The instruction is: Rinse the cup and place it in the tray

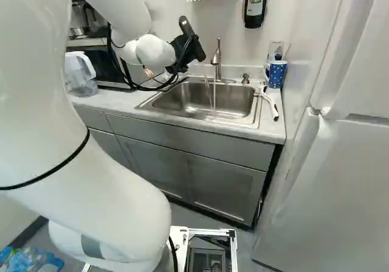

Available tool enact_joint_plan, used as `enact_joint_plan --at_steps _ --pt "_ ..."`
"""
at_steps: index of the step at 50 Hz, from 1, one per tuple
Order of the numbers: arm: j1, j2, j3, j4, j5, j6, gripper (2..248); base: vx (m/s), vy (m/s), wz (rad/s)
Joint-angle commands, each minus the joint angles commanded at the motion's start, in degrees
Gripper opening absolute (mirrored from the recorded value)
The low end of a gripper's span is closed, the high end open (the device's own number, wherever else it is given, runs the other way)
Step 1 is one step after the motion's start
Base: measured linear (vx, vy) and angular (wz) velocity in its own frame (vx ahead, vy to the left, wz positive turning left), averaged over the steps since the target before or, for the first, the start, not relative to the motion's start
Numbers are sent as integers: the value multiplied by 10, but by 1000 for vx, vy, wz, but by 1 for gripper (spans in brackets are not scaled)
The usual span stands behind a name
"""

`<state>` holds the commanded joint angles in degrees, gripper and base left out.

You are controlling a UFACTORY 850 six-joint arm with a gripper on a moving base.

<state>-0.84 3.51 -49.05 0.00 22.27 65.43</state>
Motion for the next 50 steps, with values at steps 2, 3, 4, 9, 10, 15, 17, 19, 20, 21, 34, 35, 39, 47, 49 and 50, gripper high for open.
enact_joint_plan --at_steps 2,3,4,9,10,15,17,19,20,21,34,35,39,47,49,50 --pt "0 0 0 0 0 12 125 0 0 0" --pt "0 0 0 0 0 19 125 0 0 0" --pt "0 0 0 0 0 24 125 0 0 0" --pt "0 0 0 0 0 54 125 0 0 0" --pt "0 0 0 0 0 60 125 0 0 0" --pt "0 0 0 0 0 90 125 0 0 0" --pt "0 0 0 0 0 102 125 0 0 0" --pt "0 0 0 0 0 115 125 0 0 0" --pt "0 0 0 0 0 120 125 0 0 0" --pt "0 0 0 0 0 126 125 0 0 0" --pt "0 0 0 0 0 205 125 0 0 0" --pt "0 0 0 0 0 211 125 0 0 0" --pt "0 0 0 0 0 235 125 0 0 0" --pt "0 0 0 0 0 283 125 0 0 0" --pt "0 0 0 0 0 295 125 0 0 0" --pt "0 0 0 0 0 302 125 0 0 0"
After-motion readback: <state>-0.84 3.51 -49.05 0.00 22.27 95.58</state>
